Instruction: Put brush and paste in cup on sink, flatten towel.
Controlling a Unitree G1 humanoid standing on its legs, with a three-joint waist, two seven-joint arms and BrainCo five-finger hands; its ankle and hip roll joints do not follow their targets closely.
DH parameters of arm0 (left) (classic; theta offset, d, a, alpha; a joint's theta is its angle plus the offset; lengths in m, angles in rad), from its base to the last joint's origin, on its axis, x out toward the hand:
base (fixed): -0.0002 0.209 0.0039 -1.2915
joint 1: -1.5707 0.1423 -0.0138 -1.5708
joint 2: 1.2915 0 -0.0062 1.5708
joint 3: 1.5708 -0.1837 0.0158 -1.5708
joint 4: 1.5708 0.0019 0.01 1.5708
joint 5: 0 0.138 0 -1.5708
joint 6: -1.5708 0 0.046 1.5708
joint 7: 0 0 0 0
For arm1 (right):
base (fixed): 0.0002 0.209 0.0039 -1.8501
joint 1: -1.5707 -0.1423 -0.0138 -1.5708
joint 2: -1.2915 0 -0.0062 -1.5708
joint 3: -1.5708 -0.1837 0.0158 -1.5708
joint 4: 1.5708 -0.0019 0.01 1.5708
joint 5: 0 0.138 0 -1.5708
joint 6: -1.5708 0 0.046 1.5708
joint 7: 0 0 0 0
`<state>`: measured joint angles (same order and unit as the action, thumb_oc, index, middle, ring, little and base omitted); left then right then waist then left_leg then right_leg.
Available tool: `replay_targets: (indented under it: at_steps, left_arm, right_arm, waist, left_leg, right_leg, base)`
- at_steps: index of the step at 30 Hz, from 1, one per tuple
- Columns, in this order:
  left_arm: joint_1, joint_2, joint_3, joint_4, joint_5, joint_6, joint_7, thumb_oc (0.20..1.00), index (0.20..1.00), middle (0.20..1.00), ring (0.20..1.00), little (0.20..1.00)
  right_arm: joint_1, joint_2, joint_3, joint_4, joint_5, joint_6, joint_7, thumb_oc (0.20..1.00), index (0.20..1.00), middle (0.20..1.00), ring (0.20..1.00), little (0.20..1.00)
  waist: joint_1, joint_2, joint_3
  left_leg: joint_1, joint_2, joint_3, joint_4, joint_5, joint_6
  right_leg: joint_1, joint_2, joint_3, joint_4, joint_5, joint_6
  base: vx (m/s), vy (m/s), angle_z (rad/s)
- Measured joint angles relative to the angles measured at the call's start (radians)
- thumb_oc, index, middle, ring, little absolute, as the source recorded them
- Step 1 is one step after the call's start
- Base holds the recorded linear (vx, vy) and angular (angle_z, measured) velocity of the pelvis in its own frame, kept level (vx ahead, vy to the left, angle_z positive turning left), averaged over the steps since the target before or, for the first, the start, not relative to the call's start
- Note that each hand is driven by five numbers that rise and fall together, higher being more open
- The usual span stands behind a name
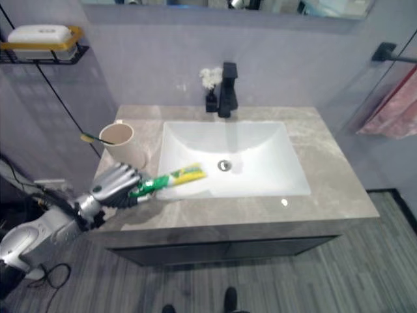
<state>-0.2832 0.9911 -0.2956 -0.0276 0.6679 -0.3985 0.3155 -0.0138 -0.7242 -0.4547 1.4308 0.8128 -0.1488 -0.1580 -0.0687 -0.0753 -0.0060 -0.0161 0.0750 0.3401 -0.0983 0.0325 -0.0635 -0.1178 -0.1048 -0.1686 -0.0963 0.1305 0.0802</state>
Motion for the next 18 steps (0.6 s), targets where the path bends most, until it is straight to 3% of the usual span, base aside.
replay_targets:
  at_steps: [4, 5, 6, 7, 10, 12, 15, 18]
  left_arm:
    - [-0.126, 0.011, 0.006, -0.01, 0.012, 0.027, 0.059, 0.2, 0.2, 0.2, 0.2, 0.2]
    - [-0.159, 0.01, 0.004, -0.004, 0.018, 0.033, 0.075, 0.2, 0.2, 0.2, 0.2, 0.2]
    - [-0.246, 0.009, -0.005, 0.022, 0.037, 0.035, 0.103, 0.2, 0.2, 0.2, 0.2, 0.2]
    - [-0.359, -0.001, -0.03, 0.046, 0.05, 0.044, 0.129, 0.2, 0.2, 0.2, 0.2, 0.2]
    - [-0.432, 0.008, -0.037, 0.045, 0.049, 0.053, 0.176, 0.2, 0.2, 0.2, 0.2, 0.2]
    - [-0.468, 0.02, -0.054, 0.056, 0.048, 0.065, 0.177, 0.2, 0.2, 0.2, 0.2, 0.2]
    - [-0.575, 0.0, -0.151, 0.133, 0.045, 0.088, 0.177, 0.2, 0.2, 0.2, 0.2, 0.2]
    - [-0.604, -0.044, -0.19, 0.131, 0.001, 0.11, 0.175, 0.2, 0.2, 0.2, 0.2, 0.2]
  right_arm:
    - [0.012, 0.003, 0.004, -0.657, -0.054, -0.066, -0.171, 1.0, 1.0, 1.0, 1.0, 1.0]
    - [0.033, 0.01, 0.018, -0.89, -0.111, -0.071, -0.227, 1.0, 1.0, 1.0, 1.0, 1.0]
    - [0.033, 0.013, 0.085, -1.207, -0.251, -0.131, -0.26, 1.0, 1.0, 1.0, 1.0, 1.0]
    - [-0.023, 0.012, 0.154, -1.275, -0.352, -0.178, -0.277, 1.0, 1.0, 1.0, 1.0, 1.0]
    - [-0.058, 0.011, 0.199, -1.308, -0.441, -0.16, -0.296, 1.0, 1.0, 1.0, 1.0, 1.0]
    - [-0.12, -0.003, 0.301, -1.29, -0.526, -0.118, -0.273, 1.0, 1.0, 1.0, 1.0, 1.0]
    - [-0.286, -0.043, 0.499, -1.193, -0.593, -0.096, -0.221, 1.0, 1.0, 1.0, 1.0, 1.0]
    - [-0.484, -0.004, 0.727, -1.1, -0.528, -0.067, -0.138, 1.0, 1.0, 1.0, 1.0, 1.0]
  waist:
    - [-0.056, 0.044, -0.019]
    - [-0.061, 0.064, -0.025]
    - [-0.077, 0.099, -0.038]
    - [-0.076, 0.1, -0.042]
    - [-0.056, 0.101, -0.049]
    - [-0.055, 0.086, -0.05]
    - [-0.055, 0.063, -0.051]
    - [-0.048, 0.058, -0.053]
  left_leg:
    - [0.027, -0.005, 0.024, -0.001, -0.005, 0.009]
    - [0.034, -0.007, 0.033, -0.001, -0.007, 0.011]
    - [0.037, -0.007, 0.03, -0.001, -0.007, 0.011]
    - [0.05, -0.003, 0.03, -0.001, -0.007, 0.01]
    - [0.052, -0.004, 0.031, 0.001, -0.006, 0.009]
    - [0.056, -0.004, 0.033, 0.001, -0.005, 0.008]
    - [0.062, -0.004, 0.035, 0.003, -0.006, 0.001]
    - [0.067, -0.003, 0.034, 0.0, -0.005, -0.001]
  right_leg:
    - [0.014, -0.001, 0.025, 0.0, 0.007, 0.0]
    - [0.015, -0.001, 0.031, 0.0, 0.011, -0.001]
    - [0.021, -0.001, 0.031, 0.002, 0.014, 0.0]
    - [0.035, 0.004, 0.031, 0.009, 0.013, -0.001]
    - [0.036, 0.004, 0.032, 0.009, 0.014, -0.001]
    - [0.039, 0.002, 0.033, 0.005, 0.011, 0.0]
    - [0.042, 0.002, 0.036, 0.0, 0.011, 0.001]
    - [0.047, 0.002, 0.035, 0.0, 0.011, 0.001]
  base:
    - [0.0, 0.056, -0.17]
    - [0.0, 0.041, -0.16]
    - [0.0, 0.047, -0.08]
    - [-0.01, 0.034, 0.04]
    - [-0.02, 0.001, -0.01]
    - [-0.05, 0.001, -0.04]
    - [-0.03, -0.006, -0.03]
    - [-0.03, -0.01, 0.01]
